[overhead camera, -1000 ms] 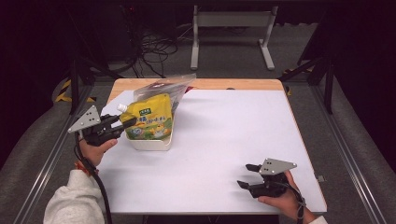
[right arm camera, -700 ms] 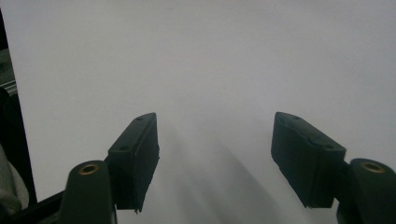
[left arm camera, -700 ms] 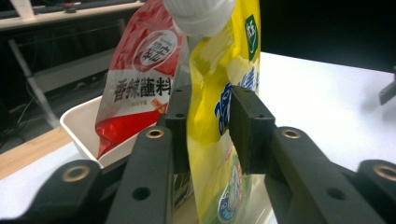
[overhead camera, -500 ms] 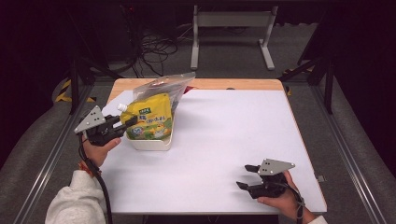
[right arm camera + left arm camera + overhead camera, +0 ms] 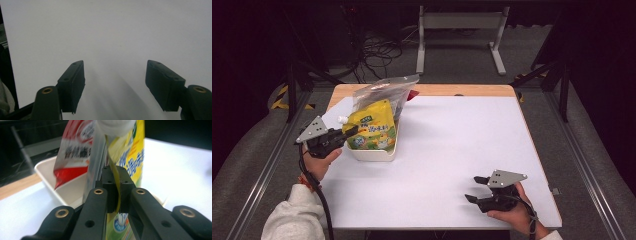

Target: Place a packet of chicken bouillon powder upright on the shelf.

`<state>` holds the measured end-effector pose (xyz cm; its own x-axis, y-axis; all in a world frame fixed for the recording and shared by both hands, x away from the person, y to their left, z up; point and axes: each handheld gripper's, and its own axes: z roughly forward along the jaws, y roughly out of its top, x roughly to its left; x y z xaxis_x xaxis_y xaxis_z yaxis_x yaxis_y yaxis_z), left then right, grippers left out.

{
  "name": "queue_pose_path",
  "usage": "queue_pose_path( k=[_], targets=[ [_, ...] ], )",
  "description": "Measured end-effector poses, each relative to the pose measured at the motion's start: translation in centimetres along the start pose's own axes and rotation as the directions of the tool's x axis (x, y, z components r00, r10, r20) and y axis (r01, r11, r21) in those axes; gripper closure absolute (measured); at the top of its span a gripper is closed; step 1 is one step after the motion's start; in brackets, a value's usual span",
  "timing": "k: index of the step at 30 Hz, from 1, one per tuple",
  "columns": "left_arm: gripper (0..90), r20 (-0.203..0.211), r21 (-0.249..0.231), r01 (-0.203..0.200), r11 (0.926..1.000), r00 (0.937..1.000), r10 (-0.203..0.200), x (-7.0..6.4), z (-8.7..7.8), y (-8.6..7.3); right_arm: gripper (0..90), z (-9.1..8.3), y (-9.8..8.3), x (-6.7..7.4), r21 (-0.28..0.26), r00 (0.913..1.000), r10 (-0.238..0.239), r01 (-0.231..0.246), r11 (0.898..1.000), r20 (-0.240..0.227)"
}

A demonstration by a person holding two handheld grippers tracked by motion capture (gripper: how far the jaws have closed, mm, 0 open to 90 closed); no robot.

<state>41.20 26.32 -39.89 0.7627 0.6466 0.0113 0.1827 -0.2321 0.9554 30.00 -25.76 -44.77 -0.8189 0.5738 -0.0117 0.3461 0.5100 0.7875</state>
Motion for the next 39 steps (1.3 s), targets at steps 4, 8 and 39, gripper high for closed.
queue_pose_path(
  k=[4, 8, 39],
  targets=[
    [88.6, 0.014, -0.004, 0.005, 1.0000, 0.9999, -0.004, 0.1, -0.1, -0.3, 32.0, -0.1, 0.0, -0.2, -0.004, 1.0000, 0.004, -0.004, 1.000, 0.009],
    [89.3, 0.006, 0.000, 0.020, 0.9998, 0.9998, -0.020, 0.1, 0.0, -0.7, 32.0, 0.0, 0.1, -0.3, -0.004, 1.0000, 0.001, -0.001, 1.000, 0.010],
    [89.2, -0.056, 0.013, 0.040, 0.9991, 0.9977, -0.039, -0.4, 0.3, -1.8, 31.7, -0.3, 0.5, -0.3, -0.022, 0.9997, -0.019, 0.020, 1.000, 0.013]
  ],
)
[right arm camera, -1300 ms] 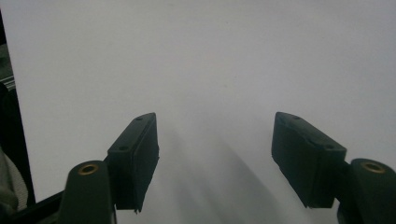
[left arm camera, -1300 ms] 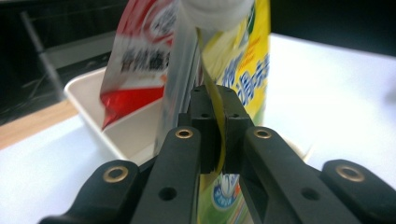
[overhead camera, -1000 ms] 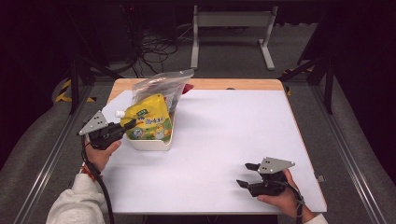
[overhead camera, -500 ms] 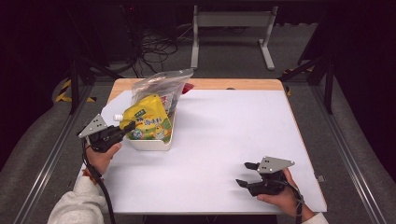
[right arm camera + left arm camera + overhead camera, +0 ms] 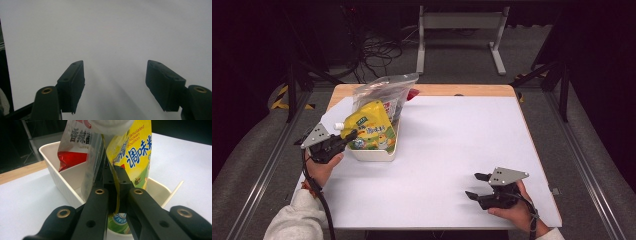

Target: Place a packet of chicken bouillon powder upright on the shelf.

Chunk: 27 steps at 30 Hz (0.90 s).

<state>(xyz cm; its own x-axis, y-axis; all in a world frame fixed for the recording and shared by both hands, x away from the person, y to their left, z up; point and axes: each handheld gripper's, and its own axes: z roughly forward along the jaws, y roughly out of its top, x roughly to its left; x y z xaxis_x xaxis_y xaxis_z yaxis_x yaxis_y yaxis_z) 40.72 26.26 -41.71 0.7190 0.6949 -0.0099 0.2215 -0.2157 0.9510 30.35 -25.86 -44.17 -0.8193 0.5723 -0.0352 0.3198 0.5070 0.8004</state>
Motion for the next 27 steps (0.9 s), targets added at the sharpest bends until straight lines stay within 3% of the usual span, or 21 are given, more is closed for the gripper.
queue_pose_path(
  k=[8, 19, 20, 27],
  targets=[
    [88.7, -0.015, 0.005, -0.013, 0.9999, 0.9998, 0.013, -0.10, 0.02, 0.00, 31.7, 0.01, -0.06, -0.04, 0.003, 1.0000, -0.001, 0.001, 1.000, 0.004],
    [85.9, -0.002, -0.032, 0.018, 0.9993, 0.9998, -0.018, -0.32, -0.40, 0.06, 31.7, -0.19, -0.10, -0.24, -0.001, 0.9999, 0.000, 0.000, 1.000, 0.011],
    [85.2, -0.005, -0.026, 0.005, 0.9997, 1.0000, -0.005, -0.49, -0.43, 0.21, 31.7, -0.20, -0.10, -0.25, -0.002, 0.9999, 0.001, -0.001, 1.000, 0.011],
    [87.2, 0.001, -0.018, 0.014, 0.9997, 0.9999, -0.014, -0.43, -0.23, -0.02, 31.5, -0.09, -0.04, -0.19, 0.000, 1.0000, -0.004, 0.004, 1.000, 0.008]
  ],
)
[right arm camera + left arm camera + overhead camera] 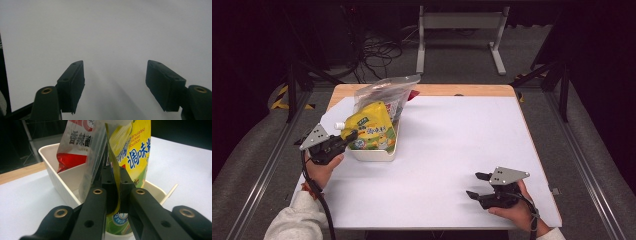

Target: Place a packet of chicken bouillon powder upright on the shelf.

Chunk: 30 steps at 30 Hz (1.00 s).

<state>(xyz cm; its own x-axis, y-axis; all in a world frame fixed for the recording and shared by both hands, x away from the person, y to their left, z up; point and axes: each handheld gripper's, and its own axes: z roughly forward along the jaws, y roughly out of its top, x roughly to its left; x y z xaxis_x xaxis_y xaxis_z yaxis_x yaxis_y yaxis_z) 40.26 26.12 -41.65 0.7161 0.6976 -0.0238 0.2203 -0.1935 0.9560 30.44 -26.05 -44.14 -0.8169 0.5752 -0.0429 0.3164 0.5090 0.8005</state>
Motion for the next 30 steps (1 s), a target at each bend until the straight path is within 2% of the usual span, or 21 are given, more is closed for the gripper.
queue_pose_path(
  k=[2, 3, 8, 18, 22, 24, 27, 30],
  targets=[
    [87.5, 0.003, 0.011, -0.009, 0.9999, 1.0000, 0.009, 0.1, 0.0, 0.0, 31.5, 0.1, 0.0, 0.0, 0.001, 1.0000, 0.000, 0.000, 1.000, -0.001],
    [87.6, 0.005, 0.009, -0.002, 1.0000, 1.0000, 0.002, 0.1, 0.0, -0.1, 31.4, 0.1, 0.0, 0.0, 0.002, 1.0000, -0.001, 0.001, 1.000, -0.002],
    [84.1, -0.015, 0.014, -0.008, 0.9999, 0.9999, 0.008, -0.1, -0.1, -0.1, 31.4, 0.2, 0.1, 0.0, 0.004, 1.0000, -0.004, 0.004, 1.000, -0.004],
    [65.7, -0.076, 0.006, -0.006, 1.0000, 0.9971, 0.006, -0.6, -1.1, 0.1, 31.4, 0.2, 0.2, -0.1, -0.002, 1.0000, -0.007, 0.007, 1.000, -0.003],
    [57.8, -0.114, 0.003, 0.005, 1.0000, 0.9934, -0.005, -1.0, -1.7, 0.2, 31.3, 0.1, 0.3, -0.2, -0.006, 1.0000, -0.009, 0.009, 1.000, 0.002],
    [56.8, -0.111, -0.009, -0.002, 1.0000, 0.9938, 0.001, -1.2, -2.2, 0.2, 31.2, 0.0, 0.3, -0.2, -0.010, 0.9999, -0.010, 0.010, 1.000, 0.005],
    [53.9, -0.143, -0.002, -0.034, 0.9994, 0.9892, 0.034, -1.7, -2.8, 0.2, 31.2, -0.1, 0.5, -0.3, -0.017, 0.9999, -0.005, 0.005, 1.000, 0.009],
    [49.5, -0.165, 0.011, -0.033, 0.9994, 0.9856, 0.034, -2.0, -2.8, 0.0, 31.2, -0.2, 0.6, -0.5, -0.032, 0.9998, 0.002, -0.001, 0.999, 0.020]
  ],
)
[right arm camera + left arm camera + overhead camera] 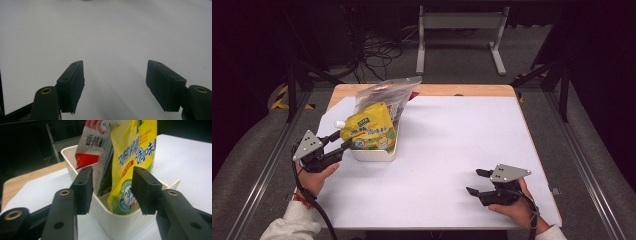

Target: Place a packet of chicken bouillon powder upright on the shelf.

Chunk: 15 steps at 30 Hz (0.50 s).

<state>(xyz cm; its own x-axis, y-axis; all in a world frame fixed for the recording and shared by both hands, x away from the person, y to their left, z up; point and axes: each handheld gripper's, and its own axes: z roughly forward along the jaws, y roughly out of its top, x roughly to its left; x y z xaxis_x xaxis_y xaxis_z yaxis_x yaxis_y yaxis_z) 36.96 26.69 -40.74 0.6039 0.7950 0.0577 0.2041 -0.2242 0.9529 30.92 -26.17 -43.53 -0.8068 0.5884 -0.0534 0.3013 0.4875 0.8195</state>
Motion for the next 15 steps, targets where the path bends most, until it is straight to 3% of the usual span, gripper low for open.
queue_pose_path(
  k=[5, 9, 15],
  targets=[
    [41.0, -0.029, 0.028, -0.017, 0.9995, 0.9994, 0.018, -0.7, -0.5, -0.1, 30.9, -0.3, 0.2, -0.2, -0.011, 0.9999, -0.003, 0.003, 1.000, 0.013],
    [35.0, -0.031, 0.021, -0.021, 0.9996, 0.9993, 0.021, -1.2, -1.0, 0.0, 30.7, -0.6, 0.2, -0.3, -0.013, 0.9984, -0.025, 0.025, 1.000, 0.050],
    [28.7, -0.028, 0.043, -0.070, 0.9966, 0.9970, 0.072, -2.9, -1.9, -0.2, 29.1, -1.0, 0.2, -0.5, -0.009, 0.9953, -0.047, 0.048, 0.999, 0.085]
  ],
)
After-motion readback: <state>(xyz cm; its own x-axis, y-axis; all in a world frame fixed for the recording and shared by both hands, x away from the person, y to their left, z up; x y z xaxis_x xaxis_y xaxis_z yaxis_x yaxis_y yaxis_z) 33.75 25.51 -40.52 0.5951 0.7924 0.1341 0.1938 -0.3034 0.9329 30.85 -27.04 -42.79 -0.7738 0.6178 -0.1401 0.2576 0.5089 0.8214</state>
